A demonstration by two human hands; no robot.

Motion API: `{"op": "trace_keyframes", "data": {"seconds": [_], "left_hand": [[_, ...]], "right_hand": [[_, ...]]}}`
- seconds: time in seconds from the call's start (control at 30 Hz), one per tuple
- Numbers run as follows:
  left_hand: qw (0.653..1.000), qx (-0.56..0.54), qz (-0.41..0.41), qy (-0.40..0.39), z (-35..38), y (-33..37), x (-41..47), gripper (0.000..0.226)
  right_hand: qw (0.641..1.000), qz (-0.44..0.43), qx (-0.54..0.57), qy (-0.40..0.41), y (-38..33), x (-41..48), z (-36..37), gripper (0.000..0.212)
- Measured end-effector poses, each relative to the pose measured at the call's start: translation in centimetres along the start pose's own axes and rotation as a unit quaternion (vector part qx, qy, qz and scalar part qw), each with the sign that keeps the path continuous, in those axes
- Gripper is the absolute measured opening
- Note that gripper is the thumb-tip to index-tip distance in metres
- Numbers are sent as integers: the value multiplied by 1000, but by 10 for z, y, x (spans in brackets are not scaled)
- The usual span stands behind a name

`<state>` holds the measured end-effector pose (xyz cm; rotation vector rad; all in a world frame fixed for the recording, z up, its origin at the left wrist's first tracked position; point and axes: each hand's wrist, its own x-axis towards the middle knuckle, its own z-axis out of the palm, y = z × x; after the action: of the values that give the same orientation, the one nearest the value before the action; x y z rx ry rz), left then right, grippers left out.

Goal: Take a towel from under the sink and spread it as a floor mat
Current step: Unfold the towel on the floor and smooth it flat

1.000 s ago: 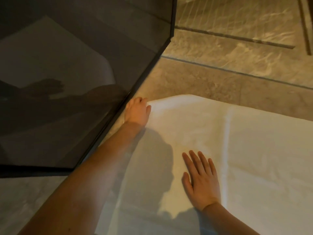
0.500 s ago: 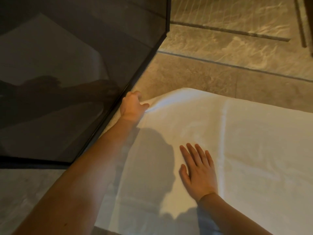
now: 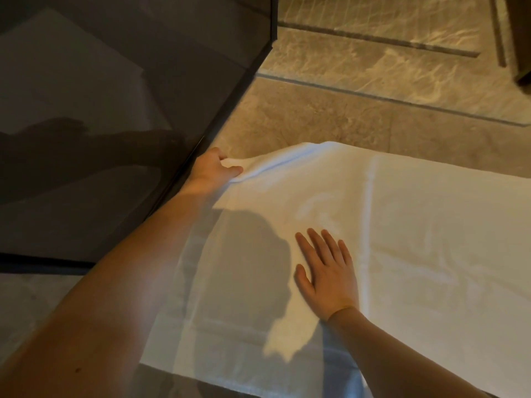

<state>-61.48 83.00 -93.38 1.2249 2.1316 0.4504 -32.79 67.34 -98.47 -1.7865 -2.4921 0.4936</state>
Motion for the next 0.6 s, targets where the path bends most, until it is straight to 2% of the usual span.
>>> {"op": "trace_keyframes", "data": {"seconds": [0.07, 0.13, 0.3, 0.4, 0.5, 0.6], "left_hand": [[997, -70, 21, 31, 3, -5, -4, 38], [993, -104, 47, 36, 2, -8, -6, 43], [976, -199, 87, -32, -7, -7, -5, 44], [970, -190, 151, -11, -11, -3, -9, 47], [966, -186, 174, 44, -9, -3, -10, 52], [974, -99, 195, 58, 1, -8, -7, 48]], "right_hand": [[1000, 0, 6, 1, 1, 0, 0, 62], [1000, 1, 6, 2, 1, -1, 0, 63], [1000, 5, 2, 2, 1, -1, 2, 63], [1000, 4, 1, 4, 2, -1, 2, 63], [1000, 5, 7, 10, 2, -1, 2, 63], [1000, 7, 6, 10, 1, -1, 1, 63]]}}
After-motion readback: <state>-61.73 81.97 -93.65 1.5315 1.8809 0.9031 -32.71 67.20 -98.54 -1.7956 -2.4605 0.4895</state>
